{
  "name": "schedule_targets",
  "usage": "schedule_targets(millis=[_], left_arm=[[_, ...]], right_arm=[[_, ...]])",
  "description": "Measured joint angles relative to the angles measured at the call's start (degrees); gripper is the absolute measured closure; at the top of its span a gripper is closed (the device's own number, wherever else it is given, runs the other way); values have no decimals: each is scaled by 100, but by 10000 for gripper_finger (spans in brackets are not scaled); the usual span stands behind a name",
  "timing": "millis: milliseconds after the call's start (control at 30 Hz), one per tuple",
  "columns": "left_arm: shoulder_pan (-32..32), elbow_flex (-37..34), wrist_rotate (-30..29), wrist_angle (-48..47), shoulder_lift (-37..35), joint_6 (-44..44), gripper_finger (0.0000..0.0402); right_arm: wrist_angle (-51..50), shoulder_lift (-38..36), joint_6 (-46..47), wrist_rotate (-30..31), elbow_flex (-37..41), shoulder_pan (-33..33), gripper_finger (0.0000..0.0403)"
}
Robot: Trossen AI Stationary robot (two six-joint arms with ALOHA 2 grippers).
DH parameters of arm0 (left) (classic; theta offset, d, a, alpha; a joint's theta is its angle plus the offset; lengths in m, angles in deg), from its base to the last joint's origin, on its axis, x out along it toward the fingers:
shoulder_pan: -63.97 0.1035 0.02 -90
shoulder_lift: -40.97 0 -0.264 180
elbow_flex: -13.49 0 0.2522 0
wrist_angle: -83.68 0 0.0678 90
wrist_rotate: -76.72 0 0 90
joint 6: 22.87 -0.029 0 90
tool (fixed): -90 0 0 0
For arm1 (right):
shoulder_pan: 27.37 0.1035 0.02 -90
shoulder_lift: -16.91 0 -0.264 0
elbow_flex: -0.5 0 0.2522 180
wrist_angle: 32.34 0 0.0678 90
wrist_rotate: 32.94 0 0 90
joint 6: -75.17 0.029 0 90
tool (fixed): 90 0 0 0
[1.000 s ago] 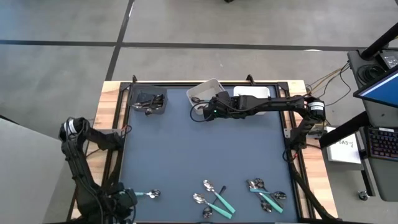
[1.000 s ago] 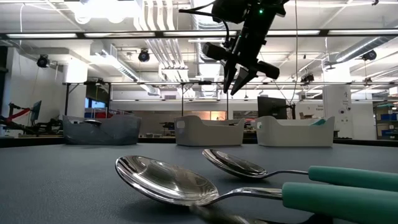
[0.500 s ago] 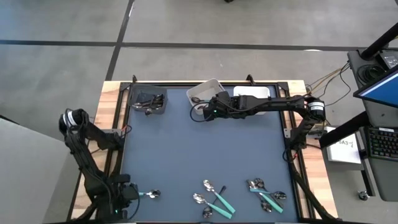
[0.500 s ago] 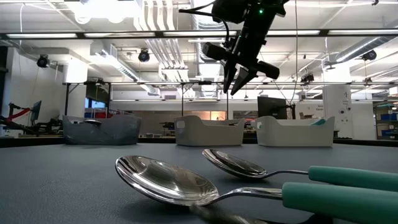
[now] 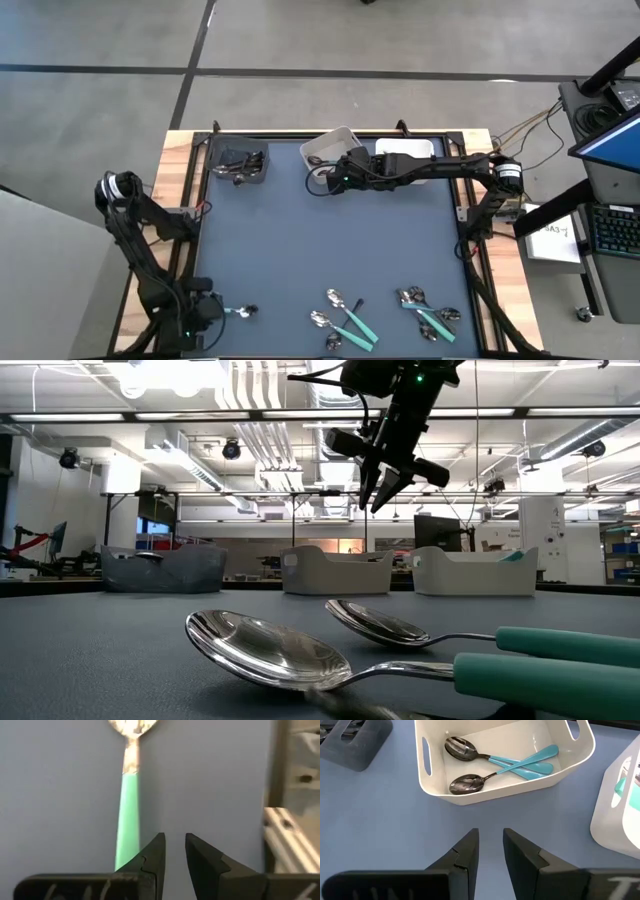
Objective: Sort silverware by color (type)
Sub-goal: Put the light blue spoon into the white bin
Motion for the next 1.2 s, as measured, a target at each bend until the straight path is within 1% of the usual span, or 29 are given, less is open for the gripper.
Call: schedule_targets(millis=[133, 267, 533, 733, 1200], left_arm=[[-2, 57, -2, -262, 0, -183, 344], [-2, 35, -17, -260, 28, -194, 344], [-2, -35, -447, -478, 98, -192, 344], [-2, -35, -448, -503, 101, -58, 344], [-4, 1, -452, -619, 101, -146, 344]], right_arm=[[1, 0, 1, 0, 0, 0, 323], [1, 0, 1, 0, 0, 0, 323], [-1, 0, 0, 0, 0, -1, 323], [1, 0, 2, 0, 0, 1, 323], [0, 0, 2, 0, 0, -1, 323]])
